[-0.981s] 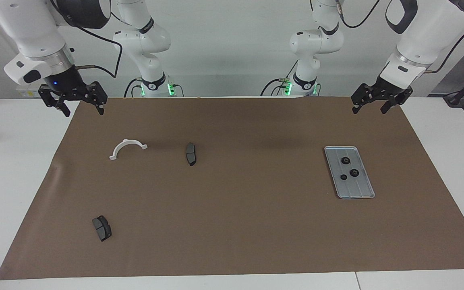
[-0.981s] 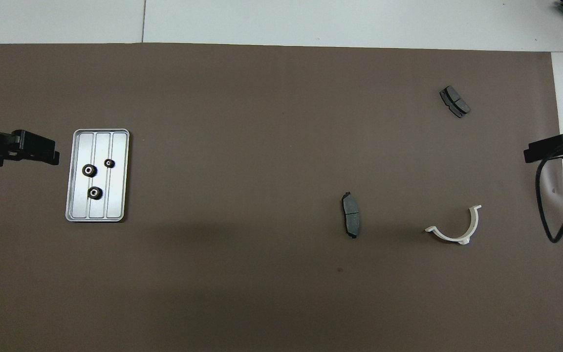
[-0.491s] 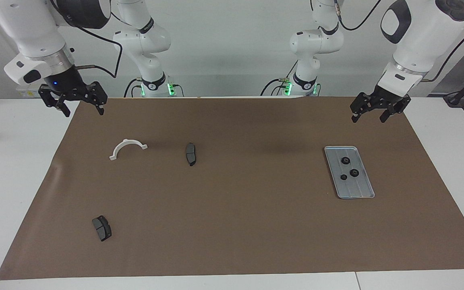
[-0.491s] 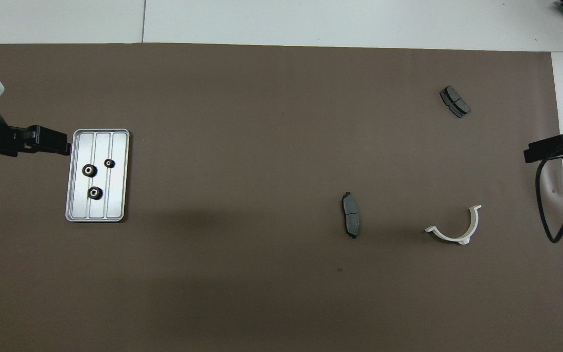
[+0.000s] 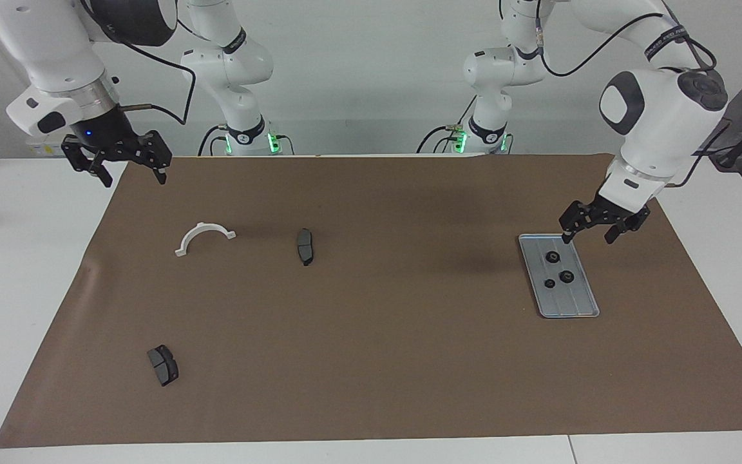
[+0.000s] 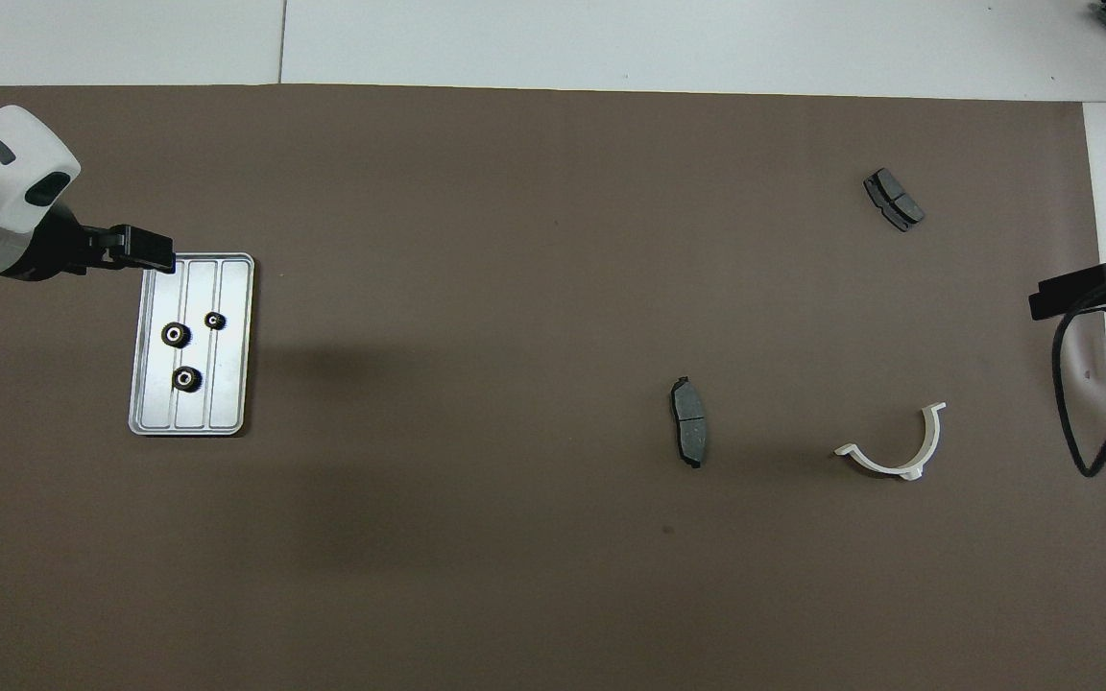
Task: Place bearing gear from tray to pile
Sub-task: 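Reach the left gripper down to the gear farthest from the robot in the tray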
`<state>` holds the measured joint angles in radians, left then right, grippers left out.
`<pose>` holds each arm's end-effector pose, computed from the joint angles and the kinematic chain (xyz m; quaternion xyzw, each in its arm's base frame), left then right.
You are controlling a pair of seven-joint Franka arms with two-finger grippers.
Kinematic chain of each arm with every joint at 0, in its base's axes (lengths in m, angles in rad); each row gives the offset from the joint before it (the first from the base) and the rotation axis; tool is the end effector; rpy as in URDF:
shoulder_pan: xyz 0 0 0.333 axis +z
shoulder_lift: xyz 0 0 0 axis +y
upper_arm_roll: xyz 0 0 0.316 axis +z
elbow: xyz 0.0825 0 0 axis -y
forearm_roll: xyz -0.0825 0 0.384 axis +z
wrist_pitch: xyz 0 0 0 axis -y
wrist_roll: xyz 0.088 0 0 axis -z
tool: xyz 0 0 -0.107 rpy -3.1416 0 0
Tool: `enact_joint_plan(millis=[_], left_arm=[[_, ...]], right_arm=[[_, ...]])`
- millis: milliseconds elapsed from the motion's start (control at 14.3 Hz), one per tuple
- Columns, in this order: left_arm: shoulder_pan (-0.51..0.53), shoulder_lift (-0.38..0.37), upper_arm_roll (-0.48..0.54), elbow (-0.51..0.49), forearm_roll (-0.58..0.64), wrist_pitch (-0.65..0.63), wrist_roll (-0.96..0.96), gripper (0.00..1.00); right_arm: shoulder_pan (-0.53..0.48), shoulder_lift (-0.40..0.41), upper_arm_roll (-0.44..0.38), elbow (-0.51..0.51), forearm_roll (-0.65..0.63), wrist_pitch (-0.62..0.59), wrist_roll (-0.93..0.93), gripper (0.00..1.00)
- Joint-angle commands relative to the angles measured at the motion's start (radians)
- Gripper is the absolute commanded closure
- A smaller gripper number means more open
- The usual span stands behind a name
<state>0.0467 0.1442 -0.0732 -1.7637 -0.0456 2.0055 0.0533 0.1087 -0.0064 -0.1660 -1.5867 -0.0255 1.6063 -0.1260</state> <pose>0.6145 -0.0169 0.4871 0.9980 -0.0306 0.0493 0.0257 0.5549 -0.0348 0.6237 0.9992 0.0346 0.0118 0.0134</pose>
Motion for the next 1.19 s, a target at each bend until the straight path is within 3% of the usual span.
enact_joint_plan(millis=[0,280,771,911,1121], left_arm=[[0.007,-0.028,-0.002,-0.114,-0.007,0.128,0.022,0.00],[0.025,-0.020,-0.002,-0.172,-0.008,0.216,0.075,0.00],[0.055,0.086,-0.002,-0.195,-0.011,0.308,0.161,0.02],[0.048,0.098,-0.002,-0.229,-0.013,0.352,0.163,0.25],[0.045,0.104,-0.002,-0.282,-0.014,0.364,0.224,0.43]], right_arm=[[-0.004,-0.021,0.002,-0.016,-0.005,-0.008,-0.021,0.00],[-0.004,-0.021,0.002,-0.018,-0.005,-0.008,-0.020,0.00],[-0.004,-0.020,0.002,-0.018,-0.005,-0.008,-0.021,0.00],[-0.004,-0.020,0.002,-0.016,-0.005,-0.008,-0.020,0.00],[-0.004,-0.021,0.002,-0.018,-0.005,-0.008,-0.021,0.00]])
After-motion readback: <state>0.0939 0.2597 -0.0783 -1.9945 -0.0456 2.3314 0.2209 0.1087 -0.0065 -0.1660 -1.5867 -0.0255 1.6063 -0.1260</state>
